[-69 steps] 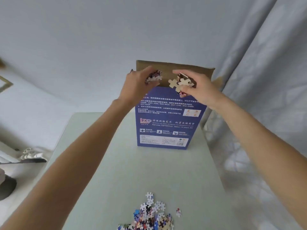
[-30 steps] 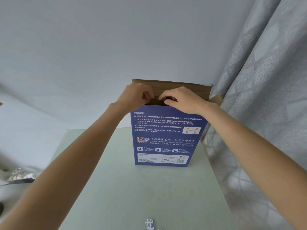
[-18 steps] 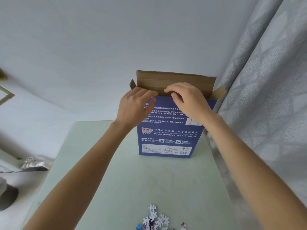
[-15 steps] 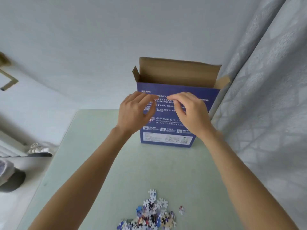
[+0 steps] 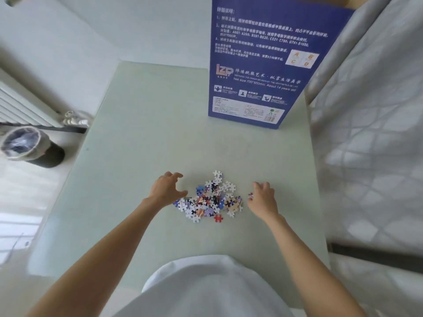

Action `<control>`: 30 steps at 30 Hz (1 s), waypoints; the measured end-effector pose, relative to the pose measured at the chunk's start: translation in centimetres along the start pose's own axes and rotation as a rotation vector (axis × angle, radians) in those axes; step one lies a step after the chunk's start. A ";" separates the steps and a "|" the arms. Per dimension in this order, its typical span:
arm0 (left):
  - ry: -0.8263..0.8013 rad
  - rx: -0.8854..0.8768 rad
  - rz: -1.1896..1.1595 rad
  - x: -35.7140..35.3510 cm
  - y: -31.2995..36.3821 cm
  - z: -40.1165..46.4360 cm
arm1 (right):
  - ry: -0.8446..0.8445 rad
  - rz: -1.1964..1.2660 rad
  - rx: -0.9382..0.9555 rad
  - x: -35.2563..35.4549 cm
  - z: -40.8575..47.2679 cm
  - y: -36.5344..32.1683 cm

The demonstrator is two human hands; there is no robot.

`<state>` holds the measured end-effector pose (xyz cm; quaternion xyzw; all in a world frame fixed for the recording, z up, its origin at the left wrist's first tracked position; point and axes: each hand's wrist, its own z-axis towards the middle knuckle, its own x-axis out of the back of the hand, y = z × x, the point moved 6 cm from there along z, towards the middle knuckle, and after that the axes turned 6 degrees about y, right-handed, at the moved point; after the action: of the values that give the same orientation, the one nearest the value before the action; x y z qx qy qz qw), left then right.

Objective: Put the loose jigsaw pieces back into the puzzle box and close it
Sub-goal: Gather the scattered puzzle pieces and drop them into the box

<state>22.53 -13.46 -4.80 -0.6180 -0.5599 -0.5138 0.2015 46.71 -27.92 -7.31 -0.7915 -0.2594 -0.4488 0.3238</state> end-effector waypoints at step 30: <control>-0.040 -0.040 -0.207 -6.5 1.8 -2.7 | -0.213 -0.199 0.567 -5.1 -1.8 -10.3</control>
<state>24.09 -19.41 -8.77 -0.5709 -0.6144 -0.5304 0.1237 36.11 -23.13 -8.18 -0.6829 -0.4827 -0.3029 0.4570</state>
